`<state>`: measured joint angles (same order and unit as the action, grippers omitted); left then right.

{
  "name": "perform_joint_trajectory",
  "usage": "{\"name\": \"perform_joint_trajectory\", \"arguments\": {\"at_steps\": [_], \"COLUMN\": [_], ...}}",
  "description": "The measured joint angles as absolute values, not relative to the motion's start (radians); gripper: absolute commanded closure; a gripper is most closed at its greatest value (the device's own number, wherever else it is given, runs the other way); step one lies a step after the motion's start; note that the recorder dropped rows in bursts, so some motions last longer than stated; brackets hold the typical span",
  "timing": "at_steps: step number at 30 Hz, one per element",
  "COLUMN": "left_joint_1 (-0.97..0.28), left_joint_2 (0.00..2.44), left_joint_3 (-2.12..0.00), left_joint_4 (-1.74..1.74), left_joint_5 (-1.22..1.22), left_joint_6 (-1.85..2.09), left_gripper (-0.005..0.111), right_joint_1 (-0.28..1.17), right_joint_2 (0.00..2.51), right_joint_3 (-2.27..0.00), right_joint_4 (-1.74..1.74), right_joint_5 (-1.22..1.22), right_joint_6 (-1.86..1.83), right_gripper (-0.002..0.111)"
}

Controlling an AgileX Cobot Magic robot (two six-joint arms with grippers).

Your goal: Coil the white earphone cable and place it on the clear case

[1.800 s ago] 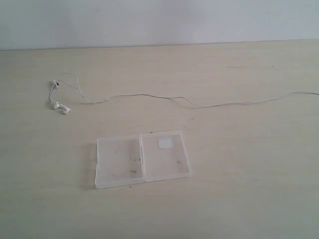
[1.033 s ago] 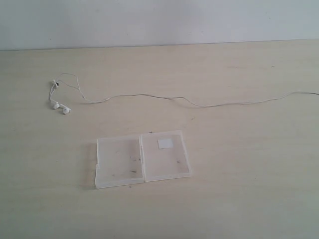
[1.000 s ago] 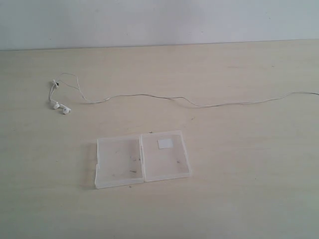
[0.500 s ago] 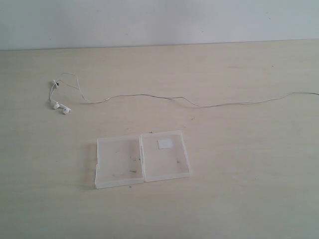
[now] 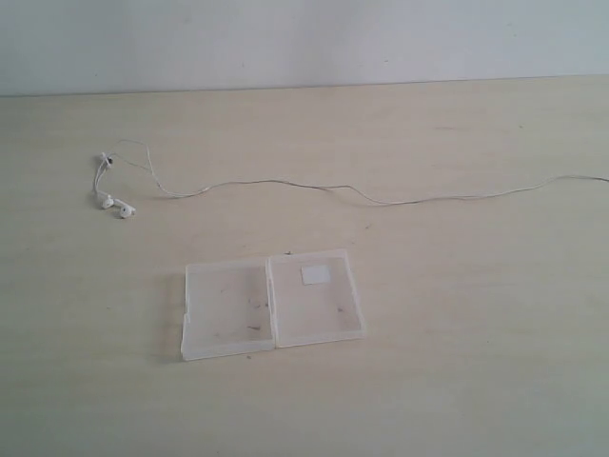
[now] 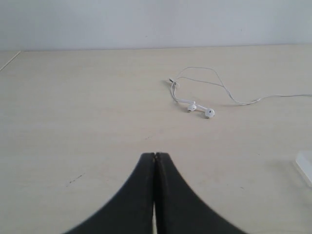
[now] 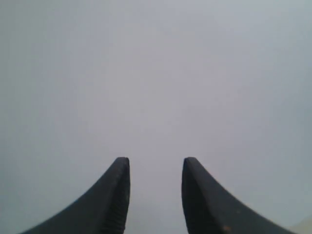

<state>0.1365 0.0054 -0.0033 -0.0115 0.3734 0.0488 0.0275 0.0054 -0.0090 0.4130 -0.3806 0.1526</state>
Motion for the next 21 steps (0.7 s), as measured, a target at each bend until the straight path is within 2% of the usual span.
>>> {"name": "perform_joint_trajectory", "arguments": {"at_steps": [3,5,6,8,9,16,21], "left_joint_1": [0.136,0.136,0.136,0.136,0.136,0.136,0.136], "left_joint_2": [0.005,0.005,0.005,0.005,0.005,0.005,0.005], "left_joint_3": [-0.003,-0.003,-0.003,-0.003,-0.003,-0.003,-0.003], "left_joint_4": [-0.012,-0.012,-0.012,-0.012,-0.012,-0.012,-0.012], "left_joint_5": [0.373,0.373,0.373,0.373,0.373,0.373,0.373], "left_joint_6": [0.049,0.049,0.049,0.049,0.049,0.049,0.049], "left_gripper": [0.107,0.107,0.107,0.107,0.107,0.107,0.107], "right_joint_1": [0.028,0.028,0.028,0.028,0.028,0.028,0.028], "right_joint_2": [0.005,0.005,0.005,0.005,0.005,0.108,0.387], "right_joint_3": [-0.009,-0.009,-0.009,-0.009,-0.009,-0.108,-0.326], "right_joint_4": [0.434,0.436,0.436,0.438,0.438,0.443,0.313], "right_joint_5": [-0.42,-0.424,-0.429,-0.453,-0.475,-0.539,-0.509], "right_joint_6": [0.168,0.17,0.179,0.214,0.238,0.305,0.305], "right_gripper": [0.073,0.078,0.083,0.103,0.108,0.108,0.108]}}
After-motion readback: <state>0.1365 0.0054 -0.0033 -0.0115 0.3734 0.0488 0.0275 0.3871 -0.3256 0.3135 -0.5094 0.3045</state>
